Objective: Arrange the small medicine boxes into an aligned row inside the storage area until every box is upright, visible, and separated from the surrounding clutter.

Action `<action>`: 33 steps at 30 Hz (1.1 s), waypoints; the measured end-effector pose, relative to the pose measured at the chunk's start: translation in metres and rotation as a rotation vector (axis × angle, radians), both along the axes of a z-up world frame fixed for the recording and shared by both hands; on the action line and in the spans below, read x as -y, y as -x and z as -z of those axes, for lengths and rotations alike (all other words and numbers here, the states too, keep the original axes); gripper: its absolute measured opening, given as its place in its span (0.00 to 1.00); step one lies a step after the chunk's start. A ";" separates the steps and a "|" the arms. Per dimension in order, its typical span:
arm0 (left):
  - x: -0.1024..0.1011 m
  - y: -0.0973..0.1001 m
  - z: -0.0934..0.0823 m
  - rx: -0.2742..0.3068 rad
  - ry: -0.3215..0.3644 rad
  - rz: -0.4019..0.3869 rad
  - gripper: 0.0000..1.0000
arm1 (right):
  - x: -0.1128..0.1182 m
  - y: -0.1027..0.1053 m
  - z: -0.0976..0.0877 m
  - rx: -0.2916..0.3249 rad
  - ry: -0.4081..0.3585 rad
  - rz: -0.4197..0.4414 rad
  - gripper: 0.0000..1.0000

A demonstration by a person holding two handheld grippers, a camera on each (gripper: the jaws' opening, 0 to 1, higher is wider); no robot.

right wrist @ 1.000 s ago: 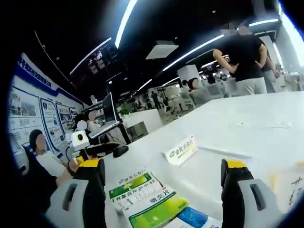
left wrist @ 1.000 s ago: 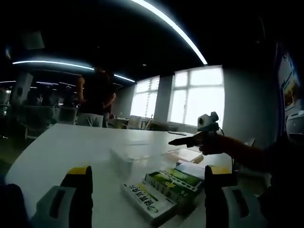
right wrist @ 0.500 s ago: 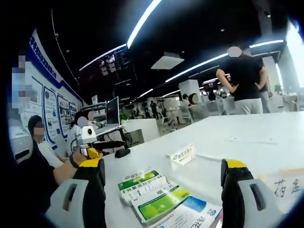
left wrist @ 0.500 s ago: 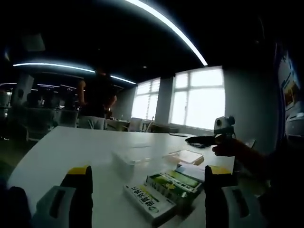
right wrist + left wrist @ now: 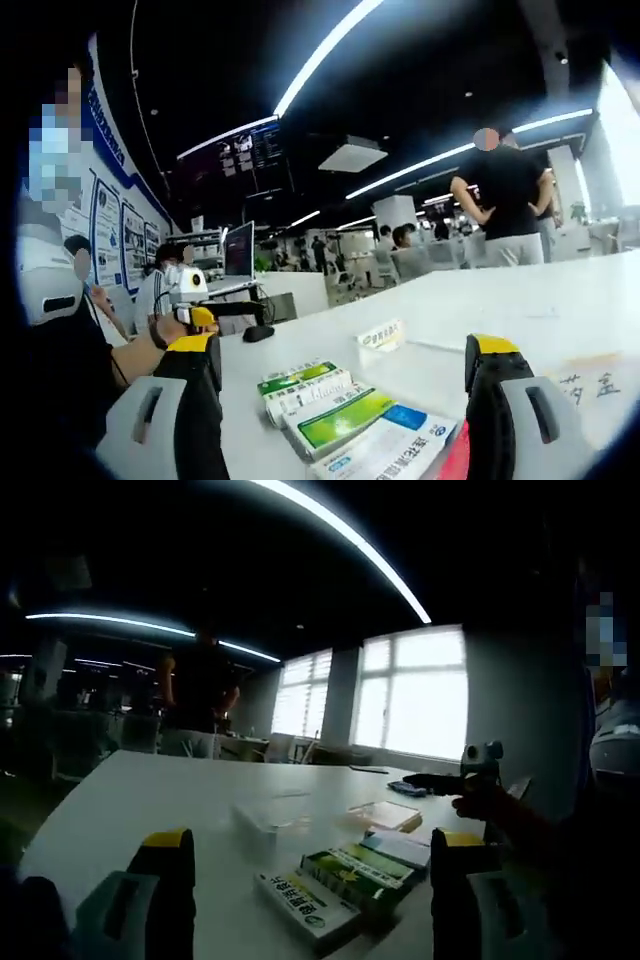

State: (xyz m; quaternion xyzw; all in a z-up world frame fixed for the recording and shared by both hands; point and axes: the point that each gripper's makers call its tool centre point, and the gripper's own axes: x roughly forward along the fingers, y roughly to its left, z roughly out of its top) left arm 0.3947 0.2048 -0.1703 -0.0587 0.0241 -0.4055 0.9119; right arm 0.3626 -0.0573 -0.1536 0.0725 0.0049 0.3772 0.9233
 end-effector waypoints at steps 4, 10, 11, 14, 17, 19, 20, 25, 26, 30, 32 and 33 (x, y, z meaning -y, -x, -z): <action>-0.002 0.001 0.002 -0.005 -0.001 0.002 0.98 | 0.008 0.010 -0.001 0.027 -0.017 0.006 1.00; -0.003 0.003 0.003 -0.006 0.001 0.003 0.98 | 0.016 0.021 0.000 0.066 -0.021 0.016 1.00; -0.003 0.002 0.002 -0.004 0.004 0.003 0.98 | 0.016 0.022 0.001 0.060 -0.012 0.012 1.00; -0.001 0.002 0.001 0.000 0.006 0.007 0.98 | 0.019 0.025 0.002 0.064 0.004 0.028 1.00; 0.001 0.003 0.002 -0.003 0.008 0.013 0.98 | 0.022 0.028 -0.001 0.068 -0.026 0.030 1.00; 0.002 0.004 0.004 -0.007 0.005 0.013 0.97 | 0.024 0.031 -0.001 0.071 -0.042 0.032 1.00; 0.002 0.004 0.005 -0.009 0.004 0.015 0.97 | 0.025 0.031 0.000 0.070 -0.045 0.033 1.00; 0.001 0.005 0.008 -0.019 0.004 0.016 0.96 | 0.032 0.034 0.004 0.062 -0.068 0.043 1.00; 0.002 0.005 0.008 -0.020 0.005 0.017 0.96 | 0.033 0.034 0.004 0.060 -0.073 0.044 1.00; 0.003 0.006 0.010 -0.024 0.004 0.020 0.96 | 0.035 0.036 0.010 0.049 -0.085 0.046 1.00; 0.003 0.006 0.011 -0.025 0.006 0.023 0.95 | 0.035 0.037 0.012 0.044 -0.081 0.048 1.00; 0.004 0.006 0.012 -0.027 0.005 0.024 0.95 | 0.035 0.038 0.013 0.047 -0.082 0.049 1.00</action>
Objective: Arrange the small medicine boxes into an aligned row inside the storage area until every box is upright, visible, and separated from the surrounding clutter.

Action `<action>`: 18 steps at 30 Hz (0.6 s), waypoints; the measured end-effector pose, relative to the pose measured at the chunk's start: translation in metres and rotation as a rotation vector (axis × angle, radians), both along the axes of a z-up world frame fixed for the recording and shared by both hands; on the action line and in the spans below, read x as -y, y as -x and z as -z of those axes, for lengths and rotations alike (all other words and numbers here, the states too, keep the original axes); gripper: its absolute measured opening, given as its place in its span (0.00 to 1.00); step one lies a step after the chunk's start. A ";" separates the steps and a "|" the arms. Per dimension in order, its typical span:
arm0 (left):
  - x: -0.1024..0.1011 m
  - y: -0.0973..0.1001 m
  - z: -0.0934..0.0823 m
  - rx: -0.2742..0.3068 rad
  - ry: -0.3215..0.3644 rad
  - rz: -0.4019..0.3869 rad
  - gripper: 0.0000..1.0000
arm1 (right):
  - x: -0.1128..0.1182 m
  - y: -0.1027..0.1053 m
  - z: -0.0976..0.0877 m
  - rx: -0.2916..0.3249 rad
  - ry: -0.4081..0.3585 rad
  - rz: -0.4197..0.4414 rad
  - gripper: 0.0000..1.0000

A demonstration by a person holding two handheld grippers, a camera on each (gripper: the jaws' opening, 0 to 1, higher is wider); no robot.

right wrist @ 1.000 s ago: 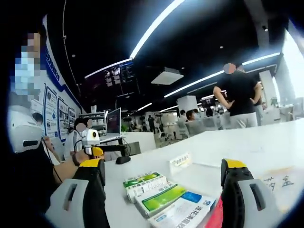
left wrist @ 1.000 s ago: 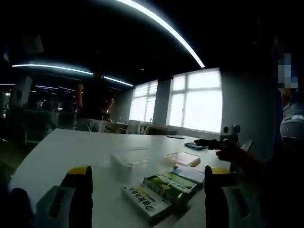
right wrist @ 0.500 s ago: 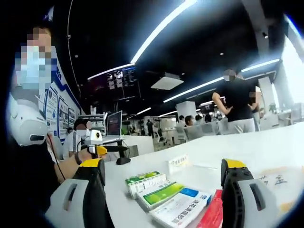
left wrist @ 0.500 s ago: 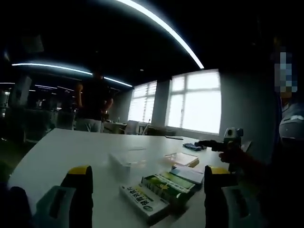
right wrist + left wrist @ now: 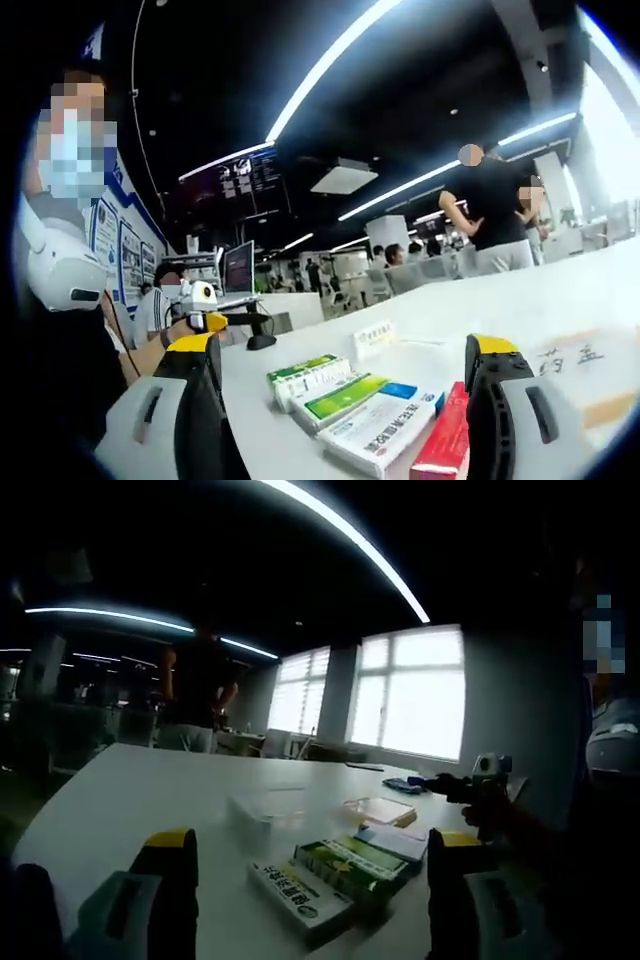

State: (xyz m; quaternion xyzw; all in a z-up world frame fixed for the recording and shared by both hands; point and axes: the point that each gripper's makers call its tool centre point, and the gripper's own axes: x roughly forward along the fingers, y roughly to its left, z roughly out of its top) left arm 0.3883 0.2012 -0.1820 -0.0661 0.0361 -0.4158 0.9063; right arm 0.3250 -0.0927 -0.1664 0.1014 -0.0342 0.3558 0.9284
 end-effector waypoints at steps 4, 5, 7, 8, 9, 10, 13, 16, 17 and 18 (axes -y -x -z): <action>-0.001 0.000 0.005 -0.009 -0.001 -0.001 0.95 | 0.001 0.003 -0.001 0.013 -0.005 -0.008 1.00; -0.001 0.000 0.006 -0.013 -0.004 -0.001 0.94 | 0.001 0.003 -0.001 0.013 -0.002 -0.006 1.00; -0.001 0.001 0.008 -0.017 -0.008 -0.001 0.94 | 0.002 0.004 -0.002 0.016 -0.003 -0.005 1.00; -0.001 0.001 0.008 -0.021 -0.008 0.000 0.94 | 0.002 0.004 -0.003 0.013 -0.016 -0.009 1.00; -0.001 0.000 0.009 -0.025 -0.008 0.000 0.94 | 0.002 0.004 -0.004 0.010 -0.028 -0.013 1.00; -0.001 0.000 0.009 -0.025 -0.005 0.000 0.94 | 0.002 0.004 -0.003 0.008 -0.027 -0.010 1.00; -0.001 0.000 0.008 -0.025 -0.007 -0.001 0.94 | 0.001 0.003 -0.003 0.008 -0.020 -0.010 1.00; 0.001 0.001 0.009 -0.029 -0.017 0.006 0.94 | 0.000 0.004 -0.003 0.004 -0.024 -0.016 1.00; 0.001 0.001 0.009 -0.030 -0.018 0.006 0.94 | 0.000 0.004 -0.002 0.002 -0.023 -0.014 1.00; 0.001 0.000 0.009 -0.029 -0.019 0.006 0.94 | 0.000 0.004 -0.002 0.000 -0.023 -0.015 1.00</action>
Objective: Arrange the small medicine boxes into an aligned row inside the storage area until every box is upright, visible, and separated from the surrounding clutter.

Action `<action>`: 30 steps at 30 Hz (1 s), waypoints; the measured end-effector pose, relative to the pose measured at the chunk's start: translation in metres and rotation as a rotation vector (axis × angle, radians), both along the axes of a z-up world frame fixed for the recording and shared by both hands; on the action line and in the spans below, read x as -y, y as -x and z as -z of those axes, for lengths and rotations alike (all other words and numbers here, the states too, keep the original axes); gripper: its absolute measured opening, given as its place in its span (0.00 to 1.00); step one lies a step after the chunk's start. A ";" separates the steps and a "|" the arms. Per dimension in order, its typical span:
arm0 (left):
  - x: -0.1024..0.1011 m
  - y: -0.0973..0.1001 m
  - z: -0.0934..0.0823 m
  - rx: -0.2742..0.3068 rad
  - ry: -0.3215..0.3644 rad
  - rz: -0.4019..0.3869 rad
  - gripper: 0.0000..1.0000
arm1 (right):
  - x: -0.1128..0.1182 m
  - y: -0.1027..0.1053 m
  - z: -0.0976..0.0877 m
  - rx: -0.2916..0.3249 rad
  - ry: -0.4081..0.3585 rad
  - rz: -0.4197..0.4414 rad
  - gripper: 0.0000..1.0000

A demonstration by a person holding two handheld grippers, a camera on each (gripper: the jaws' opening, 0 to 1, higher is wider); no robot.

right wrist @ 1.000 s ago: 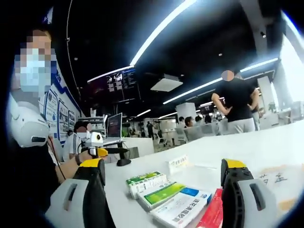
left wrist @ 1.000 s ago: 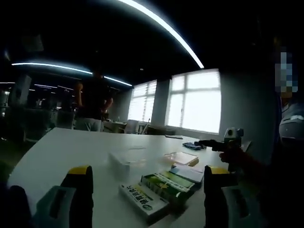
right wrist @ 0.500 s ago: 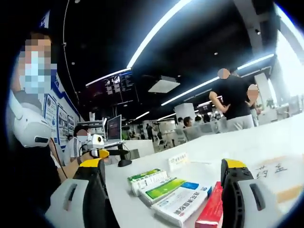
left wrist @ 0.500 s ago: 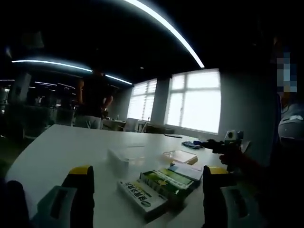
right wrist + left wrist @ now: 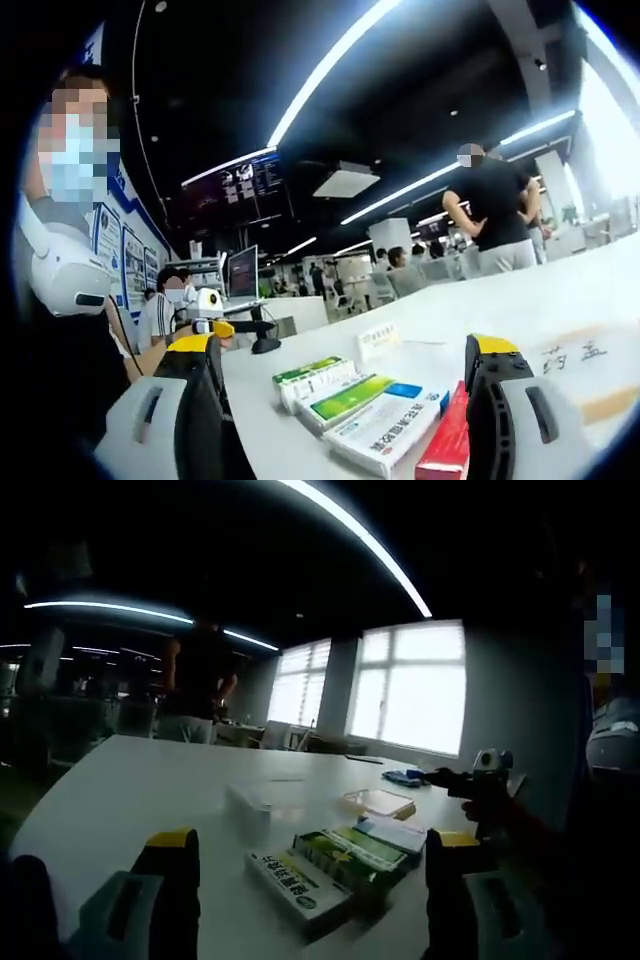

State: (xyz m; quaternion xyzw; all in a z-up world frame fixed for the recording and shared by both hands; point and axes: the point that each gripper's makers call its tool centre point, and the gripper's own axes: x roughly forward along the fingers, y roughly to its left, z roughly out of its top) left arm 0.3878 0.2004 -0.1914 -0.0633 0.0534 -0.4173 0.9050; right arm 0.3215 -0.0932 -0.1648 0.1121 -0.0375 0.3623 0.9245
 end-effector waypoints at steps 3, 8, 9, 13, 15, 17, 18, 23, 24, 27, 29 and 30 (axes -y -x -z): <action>0.000 0.001 0.002 -0.006 -0.010 0.010 0.93 | 0.000 0.000 0.000 -0.003 -0.004 -0.002 1.00; 0.003 0.002 0.016 -0.013 -0.072 0.034 0.89 | 0.002 0.000 -0.004 0.002 -0.014 0.000 1.00; 0.003 0.003 0.023 -0.012 -0.107 0.041 0.86 | 0.003 0.000 -0.004 0.001 -0.016 -0.002 1.00; 0.010 -0.003 0.050 -0.037 -0.166 0.046 0.84 | 0.002 0.000 -0.005 0.001 -0.026 -0.004 1.00; 0.013 -0.008 0.061 -0.051 -0.173 0.044 0.84 | 0.001 0.000 -0.005 -0.002 -0.030 -0.008 1.00; 0.014 -0.012 0.072 -0.062 -0.199 0.038 0.84 | 0.000 0.000 -0.005 -0.004 -0.035 -0.012 1.00; 0.015 -0.014 0.076 -0.064 -0.214 0.036 0.84 | -0.001 0.000 -0.005 -0.008 -0.035 -0.014 1.00; 0.018 -0.021 0.087 -0.068 -0.257 0.029 0.77 | -0.001 -0.001 -0.004 -0.011 -0.033 -0.014 1.00; 0.019 -0.022 0.088 -0.053 -0.273 0.031 0.74 | 0.000 -0.001 -0.005 -0.013 -0.041 -0.014 1.00; 0.026 -0.023 0.088 -0.024 -0.279 0.056 0.68 | 0.002 -0.003 -0.003 -0.025 -0.049 -0.006 1.00; 0.029 -0.021 0.095 -0.043 -0.304 0.085 0.63 | 0.004 -0.005 -0.002 -0.028 -0.049 0.002 1.00; 0.029 -0.021 0.099 -0.047 -0.323 0.091 0.58 | 0.005 -0.005 -0.002 -0.028 -0.053 0.003 1.00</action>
